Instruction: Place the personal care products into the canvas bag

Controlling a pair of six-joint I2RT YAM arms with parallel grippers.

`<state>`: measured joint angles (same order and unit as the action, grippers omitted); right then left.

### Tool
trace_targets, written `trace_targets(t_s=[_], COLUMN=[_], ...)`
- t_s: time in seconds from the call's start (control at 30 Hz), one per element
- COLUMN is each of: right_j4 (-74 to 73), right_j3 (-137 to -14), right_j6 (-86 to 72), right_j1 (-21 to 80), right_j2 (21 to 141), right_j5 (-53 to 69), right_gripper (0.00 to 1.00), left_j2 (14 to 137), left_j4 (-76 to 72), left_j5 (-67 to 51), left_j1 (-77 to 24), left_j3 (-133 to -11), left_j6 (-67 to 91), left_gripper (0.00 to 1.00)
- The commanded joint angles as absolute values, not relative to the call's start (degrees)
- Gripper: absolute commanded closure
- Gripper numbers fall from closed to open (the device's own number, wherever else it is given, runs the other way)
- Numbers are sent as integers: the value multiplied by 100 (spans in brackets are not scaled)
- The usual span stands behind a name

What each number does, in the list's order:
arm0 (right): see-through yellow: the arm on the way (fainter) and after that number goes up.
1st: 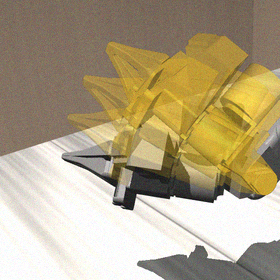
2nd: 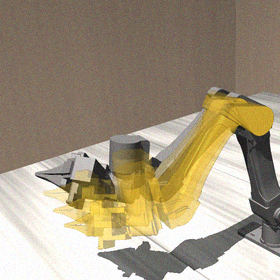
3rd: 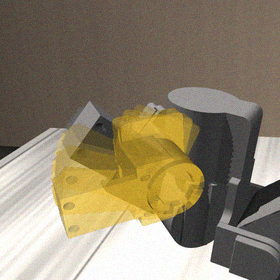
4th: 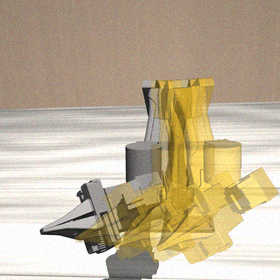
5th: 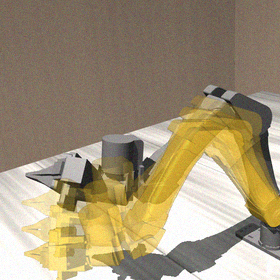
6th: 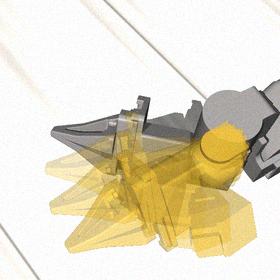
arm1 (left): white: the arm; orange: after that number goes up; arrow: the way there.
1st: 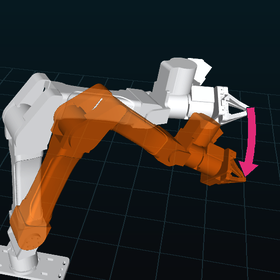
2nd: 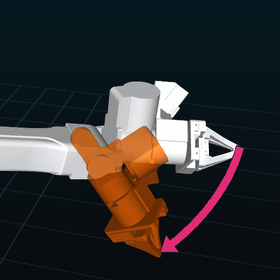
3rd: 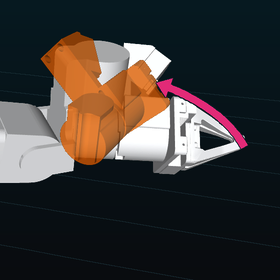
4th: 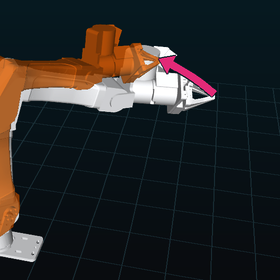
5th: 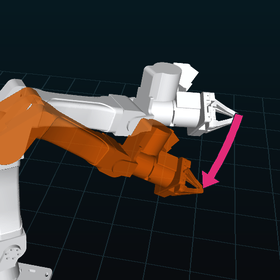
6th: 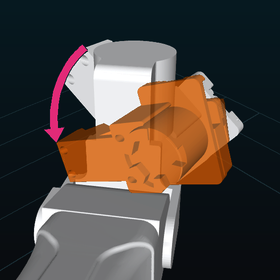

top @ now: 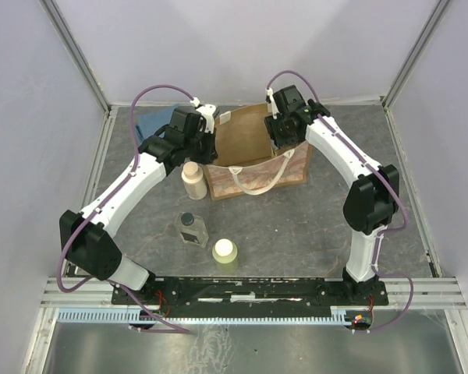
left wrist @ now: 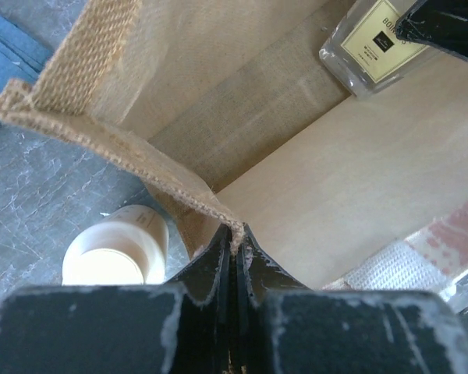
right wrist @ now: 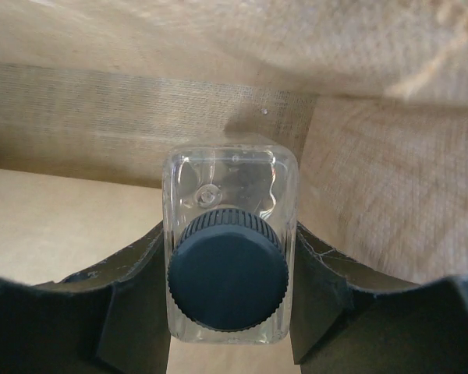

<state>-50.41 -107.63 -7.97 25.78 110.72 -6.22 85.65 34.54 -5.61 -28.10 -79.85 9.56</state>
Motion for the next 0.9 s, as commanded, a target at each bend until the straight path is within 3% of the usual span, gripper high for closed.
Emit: trace_targets(t_s=[0.0, 0.3, 0.53, 0.57, 0.7, 0.87], right_j4=[-4155, -3579, -3985, -4000, -3967, -3938], right_j3=[-10611, -9764, -9756, -9737, -9701, -9816], right_j6=[-624, -574, -492, -492, -607, -889], right_j1=[2396, 1952, 1795, 1793, 1794, 1791], right_j2=[10801, 10626, 10872, 10886, 10869, 10616], right_j5=[-705, -519, -791, -791, -682, -466], right_gripper=[100, 100, 100, 97, 50, 21], left_j2=[8434, 8436, 8520, 8537, 8557, 8581], left_j4=[3514, 3599, 3585, 3578, 3485, 3391], left_j5=[-481, -466, -404, -416, -423, -386], left_j1=[-2821, -2815, -2808, -2815, -2814, -2812], left_j3=[-8305, -8307, -8323, -8316, -8289, -8281], left_j6=[642, 653, 666, 673, 690, 692], left_gripper=[97, 97, 97, 97, 97, 97])
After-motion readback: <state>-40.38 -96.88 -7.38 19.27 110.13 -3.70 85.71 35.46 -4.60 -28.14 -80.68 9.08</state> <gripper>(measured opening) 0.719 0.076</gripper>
